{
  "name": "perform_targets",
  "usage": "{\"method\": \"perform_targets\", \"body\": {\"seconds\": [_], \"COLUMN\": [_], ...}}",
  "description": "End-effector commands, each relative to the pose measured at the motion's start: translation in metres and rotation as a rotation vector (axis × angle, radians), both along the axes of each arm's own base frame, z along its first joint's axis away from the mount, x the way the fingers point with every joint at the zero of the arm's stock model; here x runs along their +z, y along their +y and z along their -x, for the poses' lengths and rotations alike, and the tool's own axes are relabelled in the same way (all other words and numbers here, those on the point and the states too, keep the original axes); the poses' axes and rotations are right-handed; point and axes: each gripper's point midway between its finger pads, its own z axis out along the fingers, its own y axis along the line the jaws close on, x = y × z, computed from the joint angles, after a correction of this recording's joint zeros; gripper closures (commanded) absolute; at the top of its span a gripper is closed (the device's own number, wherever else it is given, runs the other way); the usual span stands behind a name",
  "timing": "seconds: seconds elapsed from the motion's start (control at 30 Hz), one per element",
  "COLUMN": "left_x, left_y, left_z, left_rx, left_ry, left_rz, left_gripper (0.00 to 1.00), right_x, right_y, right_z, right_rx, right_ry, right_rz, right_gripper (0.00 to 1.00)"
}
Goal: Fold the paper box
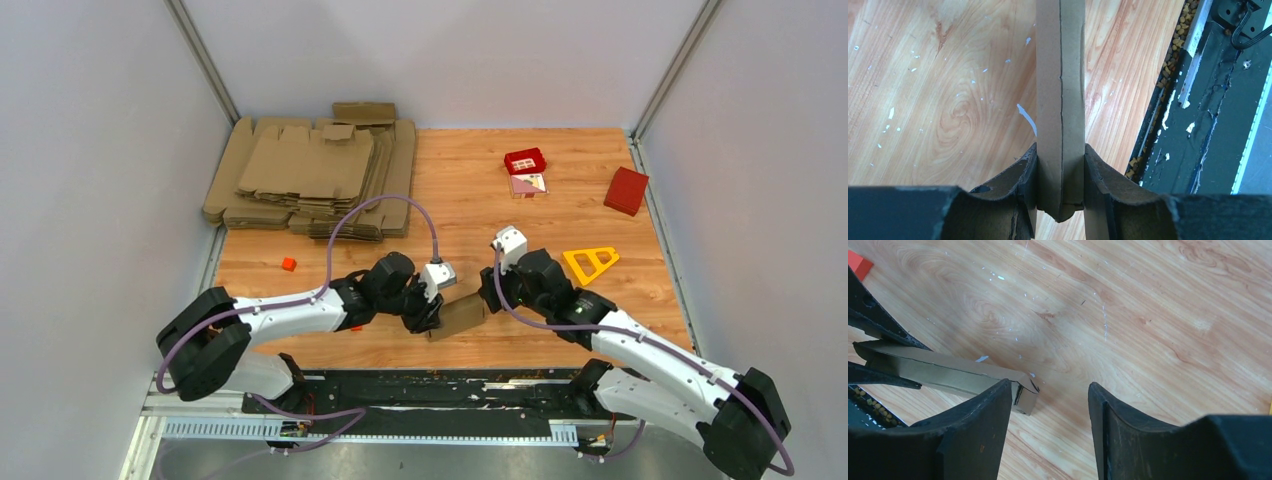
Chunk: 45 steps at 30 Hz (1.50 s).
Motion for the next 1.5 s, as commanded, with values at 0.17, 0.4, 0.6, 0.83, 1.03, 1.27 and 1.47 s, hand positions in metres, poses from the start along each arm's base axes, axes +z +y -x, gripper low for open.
{"method": "perform_targets", "body": {"seconds": [0.17,0.4,0.6,0.83,1.03,1.27,1.47], "left_x": [0.01,0.012,0.012,0.01,0.009,0.009,0.01], "left_y": [-0.011,-0.01,-0.012,-0.013,-0.013,-0.011,-0.011], "left_z": [-0.005,-0.006,-0.004,-0.003,-0.002,-0.006,-0.008], "left_rx": [-0.025,-0.019,-0.035,-0.041,-0.045,-0.024,-0.006], "left_ry": [-0.03,-0.042,-0.047,-0.054,-0.058,-0.091,-0.161], "left_rz": [0.01,0.011,0.011,0.0,-0.003,-0.025,-0.057], "left_gripper": [0.76,0.76,0.77,0.78,0.78,0.79,0.8], "right_x": [0.025,0.012,0.008,0.006,-0.003,0.006,0.008], "right_y": [0.006,0.008,0.01,0.016,0.017,0.018,0.024], "right_z": [-0.006,0.007,0.01,0.006,0.006,0.009,0.017], "right_rx": [0.055,0.089,0.118,0.141,0.15,0.146,0.16], "right_ry": [-0.131,-0.021,-0.013,0.016,0.068,0.087,0.173], "right_rz": [-0.063,-0.023,-0.023,-0.023,-0.005,-0.036,-0.045], "right_gripper": [0.47,0.53,0.51,0.61,0.69,0.93,0.96]}}
